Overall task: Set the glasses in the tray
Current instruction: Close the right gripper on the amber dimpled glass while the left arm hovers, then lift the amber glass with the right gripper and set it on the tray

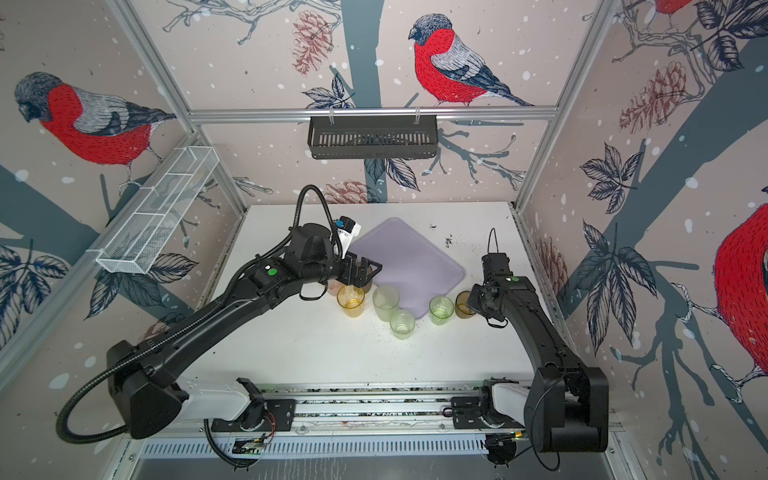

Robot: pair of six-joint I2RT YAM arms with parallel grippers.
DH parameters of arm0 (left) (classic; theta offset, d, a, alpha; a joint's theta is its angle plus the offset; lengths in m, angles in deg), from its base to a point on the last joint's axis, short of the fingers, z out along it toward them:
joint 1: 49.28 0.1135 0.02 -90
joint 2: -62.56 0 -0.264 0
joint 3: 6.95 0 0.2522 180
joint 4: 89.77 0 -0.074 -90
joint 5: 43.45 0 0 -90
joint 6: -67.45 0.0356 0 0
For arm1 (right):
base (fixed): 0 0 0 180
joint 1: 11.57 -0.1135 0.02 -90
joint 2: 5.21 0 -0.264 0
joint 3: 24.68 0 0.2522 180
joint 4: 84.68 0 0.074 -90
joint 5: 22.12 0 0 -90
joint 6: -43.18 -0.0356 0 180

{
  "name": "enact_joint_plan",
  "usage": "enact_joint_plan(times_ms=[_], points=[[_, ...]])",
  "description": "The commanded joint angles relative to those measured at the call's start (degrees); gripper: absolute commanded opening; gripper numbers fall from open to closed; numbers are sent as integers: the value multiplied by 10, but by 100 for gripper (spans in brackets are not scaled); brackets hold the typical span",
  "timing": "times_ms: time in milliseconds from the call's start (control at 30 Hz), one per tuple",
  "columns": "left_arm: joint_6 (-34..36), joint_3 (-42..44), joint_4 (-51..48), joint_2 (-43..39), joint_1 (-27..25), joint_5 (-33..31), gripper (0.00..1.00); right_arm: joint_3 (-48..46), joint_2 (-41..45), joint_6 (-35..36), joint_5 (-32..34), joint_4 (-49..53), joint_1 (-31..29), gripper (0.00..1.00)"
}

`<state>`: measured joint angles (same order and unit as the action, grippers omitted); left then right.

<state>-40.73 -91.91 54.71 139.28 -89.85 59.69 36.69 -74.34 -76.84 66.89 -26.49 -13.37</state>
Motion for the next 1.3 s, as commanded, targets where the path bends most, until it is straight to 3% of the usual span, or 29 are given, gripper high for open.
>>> enact_joint_plan(times_ms=[0, 833, 1267], points=[[-1, 0, 24, -4, 0, -11, 98, 6, 8, -9, 16, 1, 0, 3], [0, -12, 11, -3, 0, -11, 98, 114, -24, 20, 37, 14, -8, 1], [-8, -23, 8, 10, 0, -7, 98, 188, -110, 55, 43, 15, -27, 1]])
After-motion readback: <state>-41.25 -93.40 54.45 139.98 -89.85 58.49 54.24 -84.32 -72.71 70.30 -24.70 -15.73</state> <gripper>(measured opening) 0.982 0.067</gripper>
